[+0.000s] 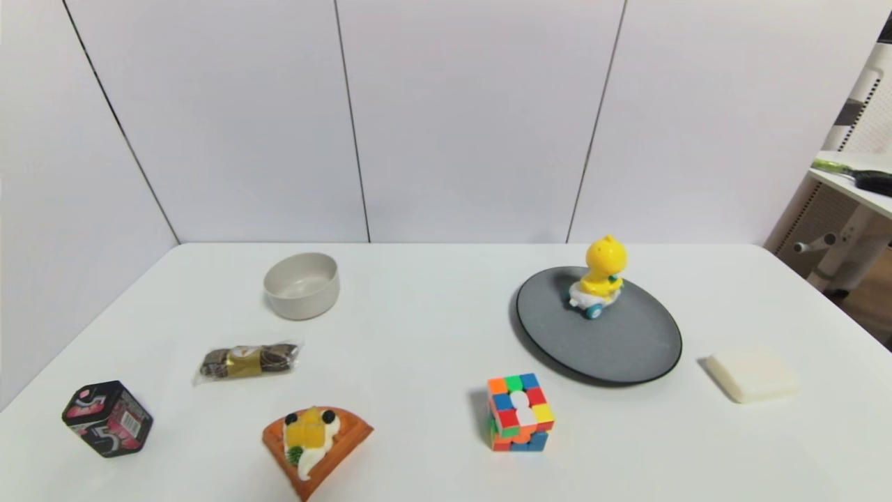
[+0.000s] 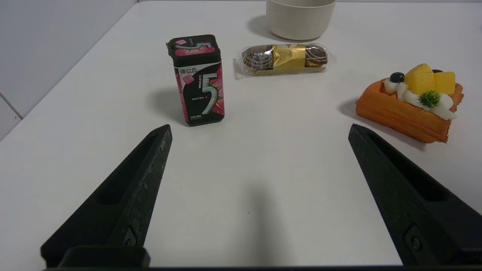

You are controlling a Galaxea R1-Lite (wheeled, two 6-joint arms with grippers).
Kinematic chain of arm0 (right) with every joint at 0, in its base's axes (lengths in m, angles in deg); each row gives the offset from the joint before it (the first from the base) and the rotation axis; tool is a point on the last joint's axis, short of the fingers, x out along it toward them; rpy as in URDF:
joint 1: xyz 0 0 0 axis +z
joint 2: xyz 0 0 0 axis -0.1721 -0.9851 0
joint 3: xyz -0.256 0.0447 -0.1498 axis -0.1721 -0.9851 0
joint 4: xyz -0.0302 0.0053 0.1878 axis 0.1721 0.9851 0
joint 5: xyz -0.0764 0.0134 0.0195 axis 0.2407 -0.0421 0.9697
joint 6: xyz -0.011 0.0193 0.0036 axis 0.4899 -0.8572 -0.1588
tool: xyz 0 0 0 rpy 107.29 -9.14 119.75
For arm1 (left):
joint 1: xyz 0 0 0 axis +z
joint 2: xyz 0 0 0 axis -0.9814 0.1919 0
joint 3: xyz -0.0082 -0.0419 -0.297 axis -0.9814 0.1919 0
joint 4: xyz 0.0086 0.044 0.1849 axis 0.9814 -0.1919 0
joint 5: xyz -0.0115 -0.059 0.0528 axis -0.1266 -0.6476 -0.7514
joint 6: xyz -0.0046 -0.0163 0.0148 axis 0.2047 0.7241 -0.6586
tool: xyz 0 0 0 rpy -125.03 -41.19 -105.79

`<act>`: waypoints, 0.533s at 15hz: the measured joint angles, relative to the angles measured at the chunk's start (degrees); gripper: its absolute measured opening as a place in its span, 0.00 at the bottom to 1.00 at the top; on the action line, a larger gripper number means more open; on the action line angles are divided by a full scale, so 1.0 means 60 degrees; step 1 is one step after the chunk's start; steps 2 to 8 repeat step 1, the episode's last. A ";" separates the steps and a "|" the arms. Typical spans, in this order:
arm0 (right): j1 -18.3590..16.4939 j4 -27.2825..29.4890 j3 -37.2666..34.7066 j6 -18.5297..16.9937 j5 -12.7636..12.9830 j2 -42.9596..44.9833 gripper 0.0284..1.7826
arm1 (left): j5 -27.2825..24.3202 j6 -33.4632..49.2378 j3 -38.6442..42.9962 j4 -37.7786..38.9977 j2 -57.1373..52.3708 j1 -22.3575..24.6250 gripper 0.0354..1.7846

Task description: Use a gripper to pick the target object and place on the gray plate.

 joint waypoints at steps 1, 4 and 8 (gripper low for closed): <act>0.0000 0.0004 0.0000 -0.0043 0.0008 0.0000 0.96 | 0.0000 0.0004 0.0000 0.0000 0.0000 0.0000 0.94; 0.0000 0.0004 0.0000 -0.0043 0.0008 0.0000 0.96 | 0.0000 0.0004 0.0000 0.0000 0.0000 0.0000 0.94; 0.0000 0.0004 0.0000 -0.0043 0.0008 0.0000 0.96 | 0.0000 0.0004 0.0000 0.0000 0.0000 0.0000 0.94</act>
